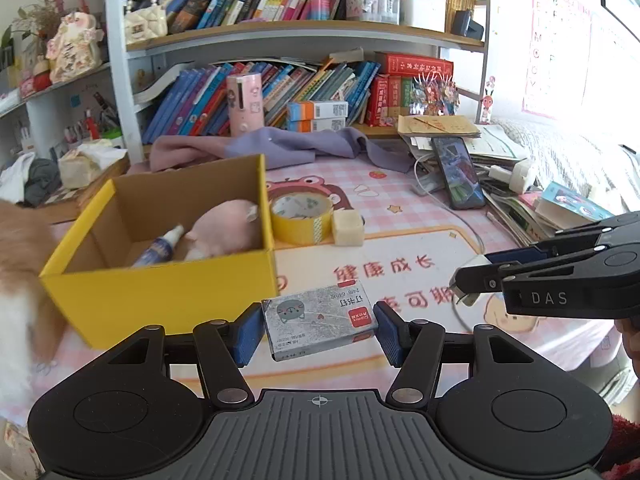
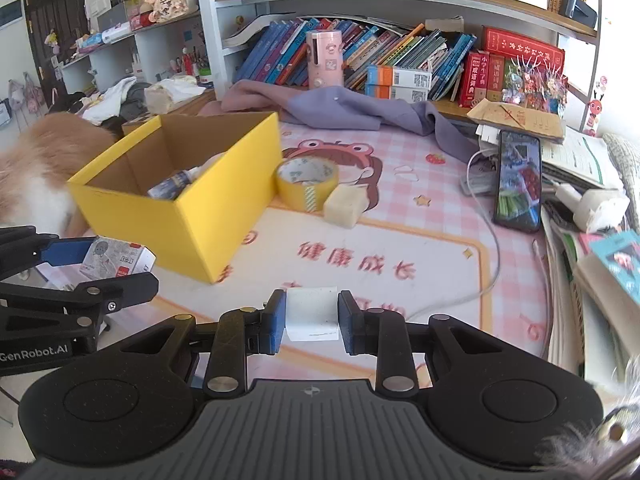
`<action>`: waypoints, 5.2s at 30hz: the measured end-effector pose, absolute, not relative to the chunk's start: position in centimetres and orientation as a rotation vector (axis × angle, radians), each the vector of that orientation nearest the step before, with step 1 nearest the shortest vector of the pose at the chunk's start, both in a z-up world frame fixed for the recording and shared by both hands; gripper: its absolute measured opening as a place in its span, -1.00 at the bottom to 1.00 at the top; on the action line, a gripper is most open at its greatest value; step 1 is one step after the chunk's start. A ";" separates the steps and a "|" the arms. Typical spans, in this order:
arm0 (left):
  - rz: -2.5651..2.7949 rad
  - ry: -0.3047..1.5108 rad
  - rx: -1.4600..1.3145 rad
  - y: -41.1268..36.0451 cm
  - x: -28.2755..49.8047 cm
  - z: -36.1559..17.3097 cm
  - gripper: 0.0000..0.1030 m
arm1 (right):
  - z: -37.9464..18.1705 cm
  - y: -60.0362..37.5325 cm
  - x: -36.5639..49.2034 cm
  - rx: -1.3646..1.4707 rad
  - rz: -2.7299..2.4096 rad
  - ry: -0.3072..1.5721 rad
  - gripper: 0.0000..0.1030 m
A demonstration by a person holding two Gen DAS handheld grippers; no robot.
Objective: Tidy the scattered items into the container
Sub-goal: 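Lift the small white box and white charger and carry them toward the yellow box, then carry the white box with the left tool while the right tool brings the charger over the yellow box, then lower the white box into the yellow box and open the left tool while the right tool releases the charger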
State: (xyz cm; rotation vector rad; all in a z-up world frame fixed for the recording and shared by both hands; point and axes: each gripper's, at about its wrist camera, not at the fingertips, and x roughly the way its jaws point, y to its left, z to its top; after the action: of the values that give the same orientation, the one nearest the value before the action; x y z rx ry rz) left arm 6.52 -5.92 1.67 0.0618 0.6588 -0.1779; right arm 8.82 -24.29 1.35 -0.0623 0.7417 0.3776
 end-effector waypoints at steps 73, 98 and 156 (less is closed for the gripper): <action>-0.027 0.670 -0.008 5.4 -4.3 1.4 0.13 | 1.8 -9.3 -0.7 -0.233 0.685 0.704 -0.50; -0.018 0.580 0.089 7.2 10.3 4.6 0.13 | 4.8 -8.3 15.1 -0.224 0.676 0.544 -0.50; -0.081 0.711 0.107 6.5 18.5 4.8 0.57 | 6.8 -6.4 24.9 -0.220 0.762 0.508 -0.24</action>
State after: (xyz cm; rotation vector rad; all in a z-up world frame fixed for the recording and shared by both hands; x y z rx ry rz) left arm 18.51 6.53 4.80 0.1068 0.7106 -0.0814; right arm 24.89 -6.38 6.76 -0.2200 0.5083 0.7625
